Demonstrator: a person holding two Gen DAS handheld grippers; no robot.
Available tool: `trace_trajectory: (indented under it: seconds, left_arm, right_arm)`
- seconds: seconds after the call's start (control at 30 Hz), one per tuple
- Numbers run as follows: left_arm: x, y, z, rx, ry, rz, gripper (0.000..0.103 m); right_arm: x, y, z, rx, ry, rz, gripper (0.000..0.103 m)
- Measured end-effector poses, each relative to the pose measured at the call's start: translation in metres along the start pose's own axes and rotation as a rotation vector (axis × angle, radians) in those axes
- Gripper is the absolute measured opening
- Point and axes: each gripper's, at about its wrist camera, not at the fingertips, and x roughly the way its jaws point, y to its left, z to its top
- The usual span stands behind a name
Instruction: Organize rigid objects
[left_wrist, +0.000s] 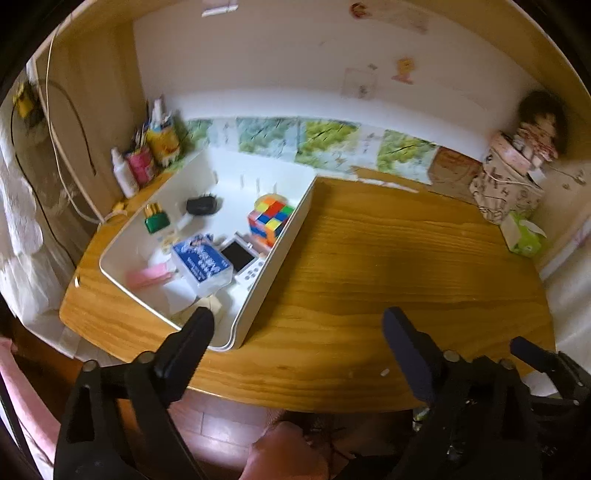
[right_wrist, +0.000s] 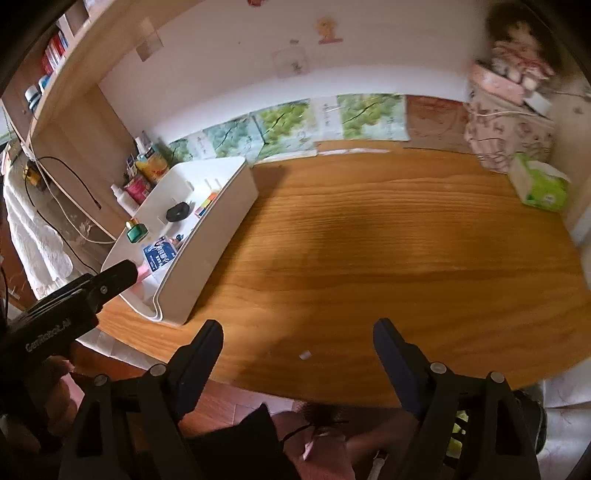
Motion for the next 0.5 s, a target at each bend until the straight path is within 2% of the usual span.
trace_trajectory:
  seconds: [0.1, 0.23, 0.33, 0.5]
  left_arm:
    - [-0.015, -0.01, -0.001, 0.031, -0.07, 0.002, 0.097]
    - [-0.035, -0.019, -0.001, 0.052, -0.164, 0.035, 0.101]
    - [-0.043, -0.022, 0.003, 0.058, -0.202, 0.061, 0.102]
    - [-0.048, -0.027, 0.004, 0.073, -0.24, 0.096, 0.102]
  right_arm:
    - [-0.015, -0.002, -0.005, -0.01, -0.027, -0.02, 0.086]
    - [-0.036, 0.0, -0.006, -0.04, -0.113, -0.072, 0.086]
    - [-0.049, 0.0, -0.004, -0.064, -0.162, -0.106, 0.103]
    - [-0.065, -0.001, 0.001, -0.082, -0.248, -0.118, 0.103]
